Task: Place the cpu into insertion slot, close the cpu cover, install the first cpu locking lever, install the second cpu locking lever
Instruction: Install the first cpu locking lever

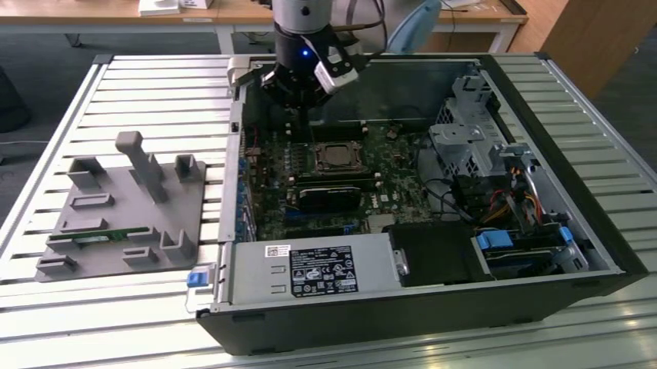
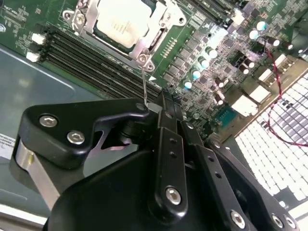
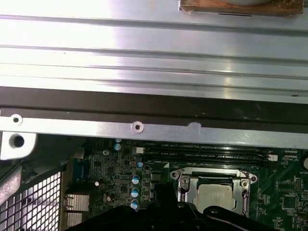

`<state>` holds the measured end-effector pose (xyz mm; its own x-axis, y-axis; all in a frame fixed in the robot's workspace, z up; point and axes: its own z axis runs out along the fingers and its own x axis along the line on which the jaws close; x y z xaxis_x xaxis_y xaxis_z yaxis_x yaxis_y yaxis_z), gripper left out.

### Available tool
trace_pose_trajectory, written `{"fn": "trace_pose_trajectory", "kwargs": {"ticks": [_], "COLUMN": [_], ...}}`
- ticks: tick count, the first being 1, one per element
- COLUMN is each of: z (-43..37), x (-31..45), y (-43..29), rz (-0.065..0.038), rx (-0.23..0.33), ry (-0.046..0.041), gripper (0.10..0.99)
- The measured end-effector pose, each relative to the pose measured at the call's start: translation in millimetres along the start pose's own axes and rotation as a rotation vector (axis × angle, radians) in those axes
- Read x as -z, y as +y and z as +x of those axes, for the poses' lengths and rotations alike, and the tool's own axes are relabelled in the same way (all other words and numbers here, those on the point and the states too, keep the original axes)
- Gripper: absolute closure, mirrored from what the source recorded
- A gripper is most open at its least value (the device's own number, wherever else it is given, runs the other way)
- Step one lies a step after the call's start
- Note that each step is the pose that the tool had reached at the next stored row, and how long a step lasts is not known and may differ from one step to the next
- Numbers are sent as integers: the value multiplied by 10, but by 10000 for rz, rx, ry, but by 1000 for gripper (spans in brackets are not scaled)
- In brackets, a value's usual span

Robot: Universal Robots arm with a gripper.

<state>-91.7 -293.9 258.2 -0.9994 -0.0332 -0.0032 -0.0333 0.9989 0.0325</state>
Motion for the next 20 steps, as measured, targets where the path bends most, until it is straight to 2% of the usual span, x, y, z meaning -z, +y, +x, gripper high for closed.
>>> {"fn": "trace_pose_trajectory", "kwargs": {"ticks": [4,11,14,16,20], "z": [-90,-396,-411,-411,-425], "x": [-7,-37,-43,-56,-88], "y": [3,-3,-5,-5,-7], "rz": [0,-1,-22,-221,-236], "rx": [-2,-1,-3,-2,-78], "ry": [0,26,26,19,15], "gripper": [980,980,980,980,980]}}
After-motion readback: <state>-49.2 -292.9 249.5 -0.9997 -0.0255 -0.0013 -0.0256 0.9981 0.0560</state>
